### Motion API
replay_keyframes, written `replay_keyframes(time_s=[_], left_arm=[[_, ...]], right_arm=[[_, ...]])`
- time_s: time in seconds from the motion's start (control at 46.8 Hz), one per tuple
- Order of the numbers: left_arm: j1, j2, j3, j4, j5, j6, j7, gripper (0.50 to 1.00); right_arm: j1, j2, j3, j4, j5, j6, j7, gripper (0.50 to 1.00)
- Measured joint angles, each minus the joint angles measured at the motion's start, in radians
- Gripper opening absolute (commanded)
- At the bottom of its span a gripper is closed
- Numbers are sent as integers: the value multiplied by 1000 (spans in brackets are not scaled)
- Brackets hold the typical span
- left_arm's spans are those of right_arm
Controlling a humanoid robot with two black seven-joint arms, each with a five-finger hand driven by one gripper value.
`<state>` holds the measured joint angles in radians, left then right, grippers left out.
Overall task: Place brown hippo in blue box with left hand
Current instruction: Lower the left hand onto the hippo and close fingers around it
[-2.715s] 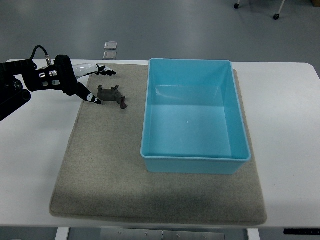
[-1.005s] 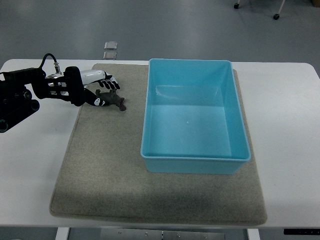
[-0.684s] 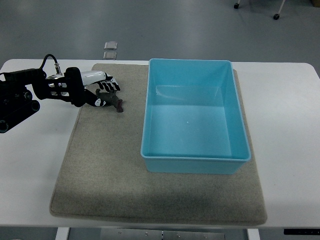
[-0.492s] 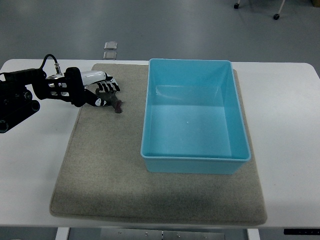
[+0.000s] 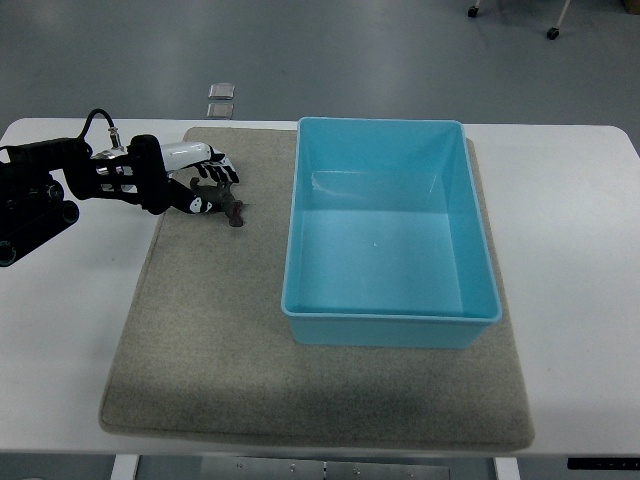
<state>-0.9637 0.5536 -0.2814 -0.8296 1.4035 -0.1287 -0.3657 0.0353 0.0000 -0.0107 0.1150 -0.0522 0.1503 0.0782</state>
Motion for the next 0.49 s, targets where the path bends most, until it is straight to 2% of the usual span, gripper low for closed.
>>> replay_keyframes(time_s=[0.128,0.278,0.427,0.492], left_arm=[[10,0,0,0,0,0,-2,735],[13,0,0,0,0,0,-2,709],[12,-1,14,0,0,0,-3,613],[11,-1,23,1,0,0,-3,549]], right_arm=[[0,0,0,0,0,0,0,936],[0,0,0,0,0,0,0,936],[0,0,0,0,0,0,0,936],[0,0,0,0,0,0,0,936]])
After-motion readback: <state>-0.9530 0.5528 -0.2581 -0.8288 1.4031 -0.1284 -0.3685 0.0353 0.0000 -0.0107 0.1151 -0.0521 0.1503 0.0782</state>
